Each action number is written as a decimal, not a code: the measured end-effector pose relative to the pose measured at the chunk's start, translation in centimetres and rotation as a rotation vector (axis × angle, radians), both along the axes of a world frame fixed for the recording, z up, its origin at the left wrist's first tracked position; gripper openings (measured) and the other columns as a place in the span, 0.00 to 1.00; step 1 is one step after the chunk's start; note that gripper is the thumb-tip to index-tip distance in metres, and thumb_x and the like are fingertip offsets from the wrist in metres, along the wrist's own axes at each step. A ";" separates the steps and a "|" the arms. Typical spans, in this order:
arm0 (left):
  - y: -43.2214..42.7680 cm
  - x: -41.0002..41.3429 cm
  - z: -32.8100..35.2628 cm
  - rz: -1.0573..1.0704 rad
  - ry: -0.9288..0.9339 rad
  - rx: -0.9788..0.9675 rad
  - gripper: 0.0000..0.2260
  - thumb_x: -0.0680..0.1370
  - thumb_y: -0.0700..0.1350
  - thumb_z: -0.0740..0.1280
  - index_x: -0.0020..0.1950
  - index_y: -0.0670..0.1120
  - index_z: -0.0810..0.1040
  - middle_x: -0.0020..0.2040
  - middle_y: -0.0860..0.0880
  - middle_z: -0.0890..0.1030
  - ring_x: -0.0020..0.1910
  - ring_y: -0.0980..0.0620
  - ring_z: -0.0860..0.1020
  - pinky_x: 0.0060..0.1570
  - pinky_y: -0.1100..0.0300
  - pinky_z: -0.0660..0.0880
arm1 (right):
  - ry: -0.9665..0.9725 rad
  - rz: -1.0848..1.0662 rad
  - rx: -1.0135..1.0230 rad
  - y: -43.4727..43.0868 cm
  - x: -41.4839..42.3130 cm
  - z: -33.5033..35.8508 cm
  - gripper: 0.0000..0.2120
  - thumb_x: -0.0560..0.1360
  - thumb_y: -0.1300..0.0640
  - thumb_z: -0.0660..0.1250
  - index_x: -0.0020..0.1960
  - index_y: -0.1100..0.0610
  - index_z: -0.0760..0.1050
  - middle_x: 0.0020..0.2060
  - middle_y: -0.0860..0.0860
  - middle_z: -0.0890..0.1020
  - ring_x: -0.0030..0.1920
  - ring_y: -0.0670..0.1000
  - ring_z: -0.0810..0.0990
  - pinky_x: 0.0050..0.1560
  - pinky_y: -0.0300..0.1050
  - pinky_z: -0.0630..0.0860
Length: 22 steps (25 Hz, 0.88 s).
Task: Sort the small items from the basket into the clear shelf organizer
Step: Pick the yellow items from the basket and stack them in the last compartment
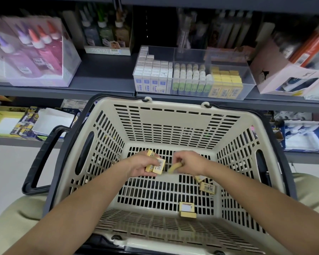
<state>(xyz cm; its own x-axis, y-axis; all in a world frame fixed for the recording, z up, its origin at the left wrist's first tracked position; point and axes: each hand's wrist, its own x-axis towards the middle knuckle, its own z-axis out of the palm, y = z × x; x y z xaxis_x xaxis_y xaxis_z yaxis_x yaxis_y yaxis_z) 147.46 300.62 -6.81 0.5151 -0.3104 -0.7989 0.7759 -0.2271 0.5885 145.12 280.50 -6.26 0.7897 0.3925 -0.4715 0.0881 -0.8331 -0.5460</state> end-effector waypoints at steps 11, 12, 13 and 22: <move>-1.6 1.5 5.1 0.316 -0.128 -0.314 0.09 0.75 0.32 0.65 0.51 0.44 0.75 0.43 0.43 0.83 0.41 0.49 0.82 0.38 0.58 0.81 | -0.162 -0.261 0.359 1.5 0.6 6.8 0.14 0.71 0.57 0.72 0.51 0.50 0.70 0.45 0.49 0.77 0.39 0.45 0.77 0.44 0.44 0.79; -1.9 1.5 6.0 0.289 -0.176 -0.318 0.10 0.74 0.32 0.66 0.51 0.44 0.75 0.43 0.43 0.82 0.40 0.49 0.82 0.36 0.58 0.81 | -0.162 -0.289 0.392 1.3 0.7 7.5 0.16 0.71 0.59 0.72 0.53 0.50 0.68 0.45 0.48 0.76 0.39 0.47 0.78 0.43 0.43 0.79; -2.2 1.6 6.9 0.273 -0.218 -0.326 0.10 0.74 0.32 0.66 0.52 0.44 0.75 0.43 0.43 0.82 0.38 0.50 0.82 0.34 0.59 0.80 | -0.159 -0.310 0.424 1.0 0.8 8.2 0.19 0.70 0.59 0.72 0.55 0.49 0.67 0.44 0.47 0.75 0.39 0.47 0.78 0.43 0.42 0.78; -7.5 4.4 13.7 0.194 -0.634 -0.233 0.11 0.73 0.32 0.69 0.49 0.46 0.76 0.46 0.44 0.81 0.45 0.48 0.82 0.41 0.59 0.81 | -0.227 -0.349 0.342 -6.1 4.6 14.7 0.06 0.69 0.58 0.74 0.41 0.49 0.78 0.34 0.43 0.80 0.35 0.42 0.78 0.41 0.34 0.76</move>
<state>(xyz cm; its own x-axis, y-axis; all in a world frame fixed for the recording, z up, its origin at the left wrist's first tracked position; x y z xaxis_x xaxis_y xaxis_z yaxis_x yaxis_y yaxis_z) 151.87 293.13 6.88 0.9230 -0.2923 -0.2501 0.2807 0.0673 0.9574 149.67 274.42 8.40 0.9678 0.1896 -0.1653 -0.0153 -0.6118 -0.7909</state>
